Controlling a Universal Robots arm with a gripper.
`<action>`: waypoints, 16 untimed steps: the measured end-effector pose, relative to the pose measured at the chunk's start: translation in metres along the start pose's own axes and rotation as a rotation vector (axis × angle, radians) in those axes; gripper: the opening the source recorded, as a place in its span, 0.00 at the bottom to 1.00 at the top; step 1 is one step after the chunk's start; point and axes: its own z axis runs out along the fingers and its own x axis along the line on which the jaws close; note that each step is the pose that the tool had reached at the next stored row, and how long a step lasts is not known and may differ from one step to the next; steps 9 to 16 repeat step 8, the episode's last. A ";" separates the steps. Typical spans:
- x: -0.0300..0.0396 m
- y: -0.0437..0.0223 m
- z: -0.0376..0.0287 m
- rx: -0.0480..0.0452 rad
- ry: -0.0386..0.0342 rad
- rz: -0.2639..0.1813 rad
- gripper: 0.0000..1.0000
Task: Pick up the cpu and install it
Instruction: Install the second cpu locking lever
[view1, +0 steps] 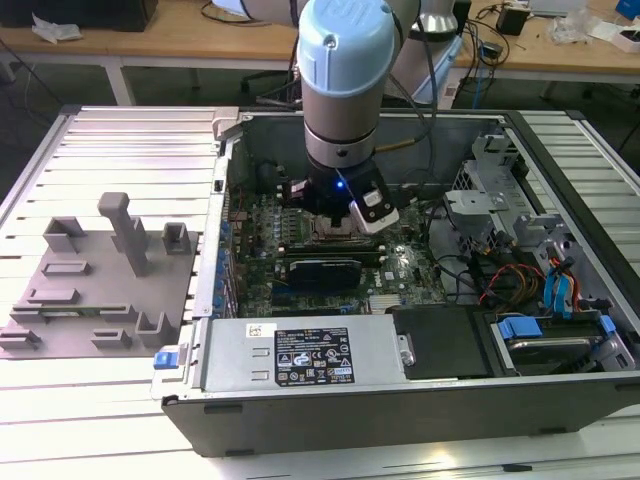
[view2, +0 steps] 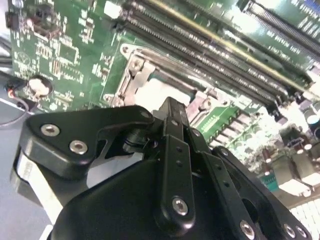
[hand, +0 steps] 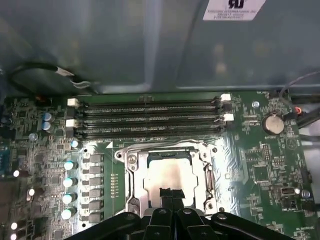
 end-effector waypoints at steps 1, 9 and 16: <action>-0.0003 0.0016 -0.0036 0.0047 -0.0004 0.000 0.11; -0.0009 0.0039 -0.0100 0.0191 -0.0009 -0.002 0.11; -0.0009 0.0039 -0.0100 0.0191 -0.0009 -0.002 0.11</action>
